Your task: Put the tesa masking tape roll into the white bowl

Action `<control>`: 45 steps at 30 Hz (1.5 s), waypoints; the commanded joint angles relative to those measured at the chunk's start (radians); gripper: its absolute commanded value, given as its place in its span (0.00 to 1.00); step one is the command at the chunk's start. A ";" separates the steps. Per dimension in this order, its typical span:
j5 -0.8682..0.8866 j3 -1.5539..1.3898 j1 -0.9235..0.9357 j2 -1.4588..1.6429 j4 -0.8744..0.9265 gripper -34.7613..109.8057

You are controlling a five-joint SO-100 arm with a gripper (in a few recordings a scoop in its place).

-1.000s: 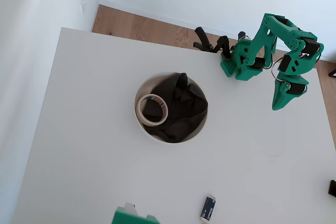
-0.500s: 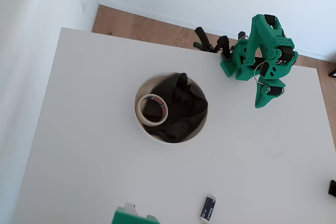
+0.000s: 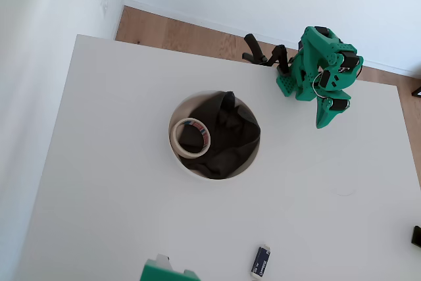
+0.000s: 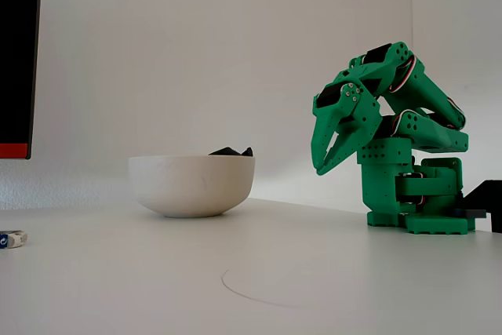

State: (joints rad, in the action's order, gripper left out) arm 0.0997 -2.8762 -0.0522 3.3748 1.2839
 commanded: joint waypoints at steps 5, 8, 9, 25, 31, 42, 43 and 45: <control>-0.005 -0.014 0.032 0.017 -0.040 0.18; -0.011 -0.028 0.038 0.017 -0.037 0.18; -0.012 -0.031 0.038 0.017 -0.038 0.18; -0.052 -0.046 0.095 0.015 -0.009 0.18; -0.046 -0.046 0.095 0.015 -0.003 0.18; -0.046 -0.046 0.095 0.015 -0.003 0.18; -0.046 -0.046 0.095 0.015 -0.003 0.18; -0.046 -0.046 0.095 0.015 -0.003 0.18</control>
State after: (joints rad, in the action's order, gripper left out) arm 0.0476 -2.9299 0.0245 3.3840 1.2701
